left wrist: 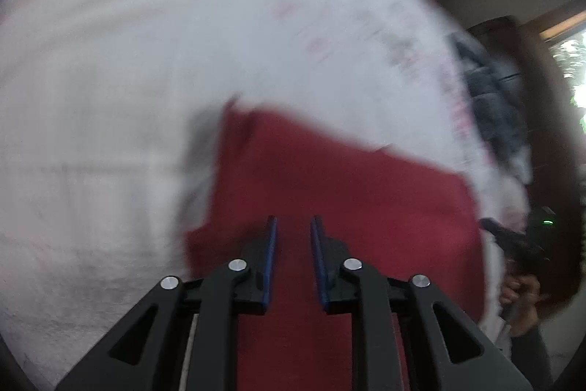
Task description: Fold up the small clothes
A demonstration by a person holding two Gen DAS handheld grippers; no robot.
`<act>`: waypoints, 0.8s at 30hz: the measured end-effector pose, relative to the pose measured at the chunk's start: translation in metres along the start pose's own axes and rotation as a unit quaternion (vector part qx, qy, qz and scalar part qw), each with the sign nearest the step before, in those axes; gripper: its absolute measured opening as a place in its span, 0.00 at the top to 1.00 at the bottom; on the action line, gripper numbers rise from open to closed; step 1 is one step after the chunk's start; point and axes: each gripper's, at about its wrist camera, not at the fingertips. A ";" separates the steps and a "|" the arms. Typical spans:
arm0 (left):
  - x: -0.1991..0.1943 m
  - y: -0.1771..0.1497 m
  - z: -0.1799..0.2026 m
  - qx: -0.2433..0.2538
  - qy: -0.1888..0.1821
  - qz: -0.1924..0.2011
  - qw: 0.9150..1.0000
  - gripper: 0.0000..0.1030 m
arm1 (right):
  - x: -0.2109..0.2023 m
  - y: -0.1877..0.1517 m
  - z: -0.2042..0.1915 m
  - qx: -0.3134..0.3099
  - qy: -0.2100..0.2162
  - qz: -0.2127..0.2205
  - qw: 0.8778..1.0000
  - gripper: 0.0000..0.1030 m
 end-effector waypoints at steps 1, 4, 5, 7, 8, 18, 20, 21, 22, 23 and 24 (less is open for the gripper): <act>0.005 0.002 -0.009 -0.013 0.003 -0.002 1.000 0.98 | 0.006 -0.003 0.005 0.007 -0.005 -0.008 1.000 0.96; 0.003 0.007 -0.020 -0.036 -0.010 -0.004 0.999 0.98 | 0.010 -0.009 0.019 0.009 -0.018 -0.013 1.000 1.00; -0.002 0.006 -0.018 -0.033 -0.007 0.000 0.999 0.98 | 0.007 -0.009 0.015 0.007 -0.025 -0.012 1.000 1.00; -0.025 -0.008 -0.007 -0.011 -0.026 0.017 0.999 0.96 | -0.011 -0.011 -0.006 -0.019 -0.029 0.001 0.999 0.92; -0.040 -0.019 -0.001 0.005 -0.053 0.022 0.998 0.94 | -0.024 -0.018 -0.019 -0.029 -0.001 0.017 0.999 0.90; -0.022 -0.074 -0.050 0.005 -0.055 -0.029 0.998 0.98 | -0.023 -0.100 -0.029 -0.047 0.046 -0.032 0.997 1.00; -0.041 -0.078 -0.042 0.011 -0.052 -0.007 0.999 0.96 | -0.043 -0.098 -0.043 -0.048 0.048 -0.011 0.998 0.92; -0.056 -0.086 -0.032 0.029 -0.068 0.003 0.997 0.96 | -0.050 -0.101 -0.049 -0.050 0.060 -0.002 0.997 0.92; -0.070 -0.100 -0.020 0.049 -0.096 0.004 0.994 0.96 | -0.058 -0.108 -0.065 -0.060 0.088 0.005 0.994 0.92; -0.075 -0.111 -0.013 0.062 -0.115 0.000 0.991 0.96 | -0.064 -0.120 -0.074 -0.070 0.097 0.000 0.993 0.92; -0.079 -0.130 -0.004 0.080 -0.141 -0.013 0.987 0.96 | -0.058 -0.132 -0.088 -0.088 0.104 -0.015 0.991 0.92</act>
Point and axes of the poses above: each gripper's, at about its wrist camera, not at the fingertips, and x roughly the way its jaws point, z to its right, y to its top, and after that the axes turned 15 degrees about -x, right-handed
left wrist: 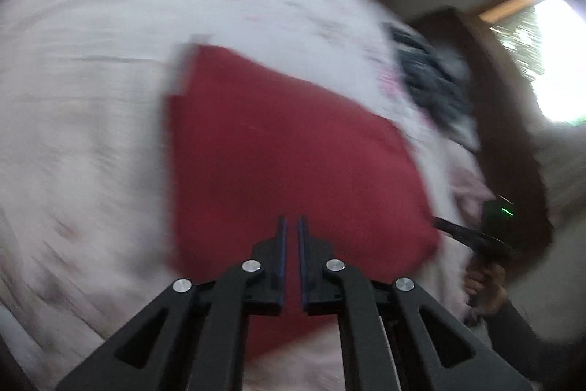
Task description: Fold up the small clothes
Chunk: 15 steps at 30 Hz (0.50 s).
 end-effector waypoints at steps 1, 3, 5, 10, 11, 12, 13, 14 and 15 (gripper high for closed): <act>0.005 -0.011 0.005 0.008 -0.007 -0.011 1.000 0.95 | 0.009 -0.006 -0.006 -0.005 0.004 -0.012 1.000 0.92; 0.025 -0.032 0.008 0.032 0.011 -0.039 0.999 0.95 | 0.033 -0.022 -0.009 -0.015 -0.014 -0.043 0.999 0.94; 0.046 -0.041 -0.004 0.035 0.043 -0.055 0.997 0.95 | 0.040 -0.031 0.007 0.014 -0.020 -0.042 0.999 1.00; 0.050 -0.039 -0.049 -0.031 0.026 -0.055 0.998 0.98 | 0.003 -0.041 0.035 0.051 -0.031 -0.022 0.998 1.00; 0.041 -0.042 -0.054 -0.032 0.025 -0.052 0.998 0.98 | -0.008 -0.045 0.044 0.063 -0.034 -0.016 0.997 1.00; 0.034 -0.043 -0.058 -0.037 0.025 -0.050 0.998 0.98 | -0.022 -0.052 0.055 0.085 -0.033 -0.006 0.996 1.00; 0.036 -0.043 -0.058 -0.043 0.023 -0.048 0.998 0.98 | -0.032 -0.059 0.062 0.101 -0.033 0.002 0.994 1.00; 0.030 -0.043 -0.062 -0.052 0.019 -0.045 0.997 0.98 | -0.045 -0.065 0.072 0.120 -0.036 0.013 0.992 1.00; 0.019 -0.042 -0.072 -0.066 0.015 -0.036 0.997 0.98 | -0.050 -0.064 0.082 0.131 -0.049 0.019 0.990 1.00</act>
Point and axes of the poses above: each gripper's, at about its wrist camera, not at the fingertips, and x roughly the way its jaws point, z to its right, y to its top, and after that the axes turned 15 degrees about -x, right-handed
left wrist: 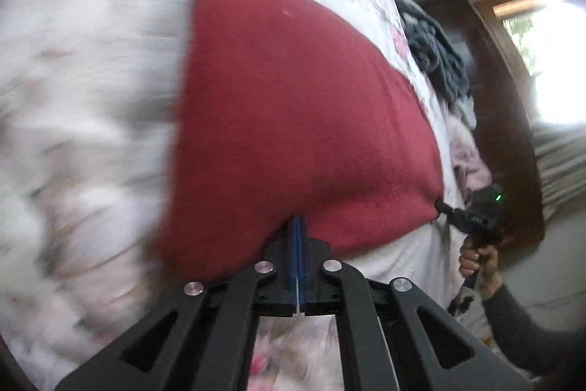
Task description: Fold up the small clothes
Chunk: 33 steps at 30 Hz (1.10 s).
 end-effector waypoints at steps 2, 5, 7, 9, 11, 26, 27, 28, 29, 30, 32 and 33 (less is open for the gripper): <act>-0.021 -0.001 -0.015 -0.030 -0.009 0.019 0.999 0.97 | -0.016 -0.002 0.011 0.015 -0.028 0.015 0.999 0.93; -0.064 -0.001 -0.042 -0.073 -0.022 0.054 0.996 0.67 | -0.031 0.000 -0.029 -0.043 -0.073 0.023 0.996 0.91; -0.088 0.001 -0.043 -0.075 -0.015 0.071 0.995 0.51 | -0.026 -0.003 -0.078 -0.118 -0.110 0.012 0.987 0.88; -0.101 0.005 -0.042 -0.082 -0.022 0.083 0.993 0.43 | -0.003 -0.016 -0.146 -0.216 -0.139 -0.009 0.966 0.61; -0.108 0.011 -0.044 -0.102 -0.043 0.092 0.990 0.33 | 0.028 -0.033 -0.204 -0.303 -0.164 -0.022 0.938 0.44; -0.077 0.033 -0.053 -0.146 -0.141 0.077 0.976 0.29 | 0.216 -0.129 -0.407 -0.685 -0.307 0.011 0.661 0.26; -0.077 0.031 -0.053 -0.143 -0.143 0.078 0.976 0.29 | 0.223 -0.130 -0.411 -0.693 -0.317 0.018 0.647 0.26; -0.078 0.030 -0.053 -0.139 -0.147 0.079 0.976 0.29 | 0.229 -0.132 -0.414 -0.699 -0.325 0.023 0.636 0.26; -0.078 0.029 -0.052 -0.137 -0.151 0.080 0.976 0.29 | 0.234 -0.132 -0.418 -0.703 -0.330 0.026 0.629 0.26; -0.078 0.027 -0.052 -0.132 -0.159 0.080 0.975 0.29 | 0.241 -0.134 -0.424 -0.708 -0.336 0.026 0.620 0.26; -0.080 0.024 -0.054 -0.129 -0.165 0.080 0.974 0.29 | 0.253 -0.136 -0.427 -0.714 -0.347 0.028 0.607 0.26; -0.080 0.023 -0.054 -0.125 -0.169 0.080 0.974 0.29 | 0.257 -0.138 -0.428 -0.715 -0.348 0.027 0.606 0.26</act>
Point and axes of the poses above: each gripper's, at about its wrist camera, not at the fingertips, and x roughly the way its jaws point, z to its right, y to its top, and after that the axes turned 15 degrees about -x, right-handed
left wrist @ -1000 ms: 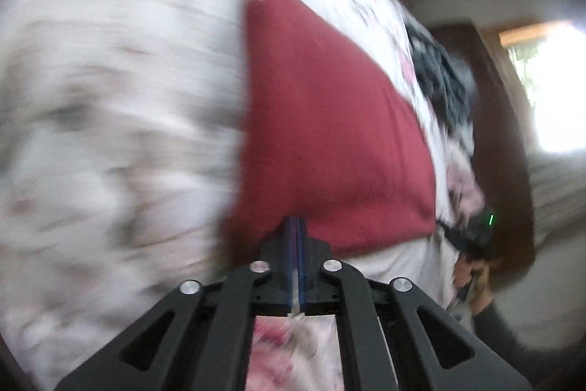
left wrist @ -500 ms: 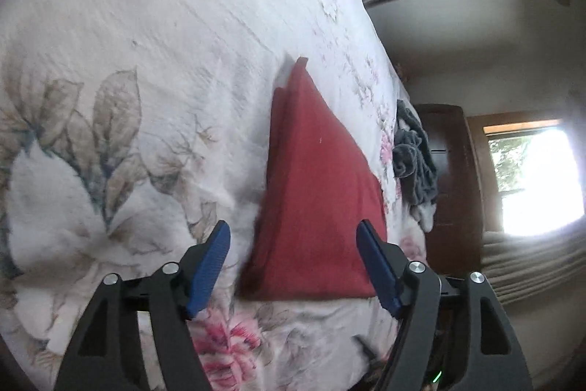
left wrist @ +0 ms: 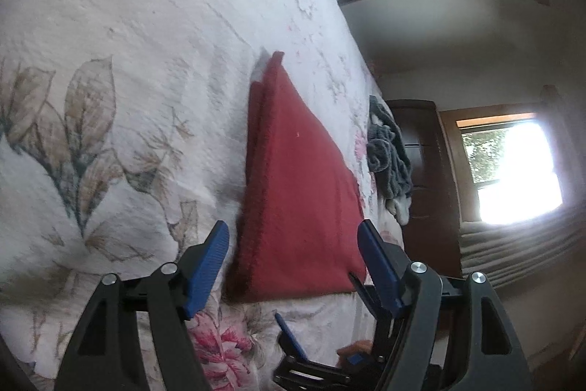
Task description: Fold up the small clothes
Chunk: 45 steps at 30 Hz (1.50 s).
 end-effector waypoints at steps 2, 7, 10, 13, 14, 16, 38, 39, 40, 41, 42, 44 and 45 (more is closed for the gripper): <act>0.000 -0.001 0.000 0.003 -0.003 -0.002 1.000 0.29 | 0.006 0.003 -0.006 -0.009 0.000 -0.006 1.000 0.26; 0.001 0.001 -0.004 0.001 -0.008 -0.007 1.000 0.29 | 0.028 0.008 -0.010 -0.016 -0.013 -0.020 1.000 0.27; -0.003 0.003 -0.007 0.000 -0.010 -0.004 1.000 0.29 | 0.040 0.011 -0.010 -0.020 -0.025 -0.027 0.999 0.27; -0.006 0.006 -0.009 -0.005 -0.014 0.000 1.000 0.29 | 0.051 0.015 -0.005 -0.023 -0.043 -0.031 0.998 0.27; -0.008 0.007 -0.009 -0.005 -0.015 0.003 1.000 0.29 | 0.056 0.015 -0.002 -0.020 -0.047 -0.033 0.998 0.27; -0.012 0.008 -0.009 -0.007 -0.021 0.008 1.000 0.29 | 0.063 0.018 0.003 -0.014 -0.054 -0.035 0.998 0.27; 0.074 0.096 0.023 -0.070 -0.010 -0.088 0.994 0.25 | 0.079 0.009 0.089 0.129 0.019 -0.007 0.991 0.84; 0.088 0.103 0.024 -0.074 0.000 -0.099 0.992 0.25 | 0.077 0.008 0.089 0.132 0.020 -0.006 0.991 0.84; 0.099 0.108 0.024 -0.077 0.009 -0.111 0.991 0.25 | 0.078 0.007 0.092 0.138 0.021 -0.005 0.990 0.84; 0.110 0.113 0.025 -0.079 0.016 -0.122 0.989 0.25 | 0.078 0.006 0.093 0.142 0.021 -0.004 0.990 0.84; 0.122 0.119 0.026 -0.078 0.031 -0.134 0.987 0.25 | 0.076 0.005 0.091 0.145 0.021 -0.004 0.989 0.84; 0.137 0.125 0.028 -0.072 0.062 -0.143 0.985 0.25 | 0.074 0.002 0.096 0.157 0.023 -0.001 0.987 0.84; 0.146 0.128 0.030 -0.067 0.079 -0.149 0.983 0.25 | 0.072 0.000 0.096 0.160 0.023 0.000 0.987 0.84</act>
Point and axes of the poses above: each gripper's, at about its wrist camera, not at the fingertips, and x roughly the way its jaws point, z to its right, y to its top, and after that the axes turned 15 degrees about -x, right-handed
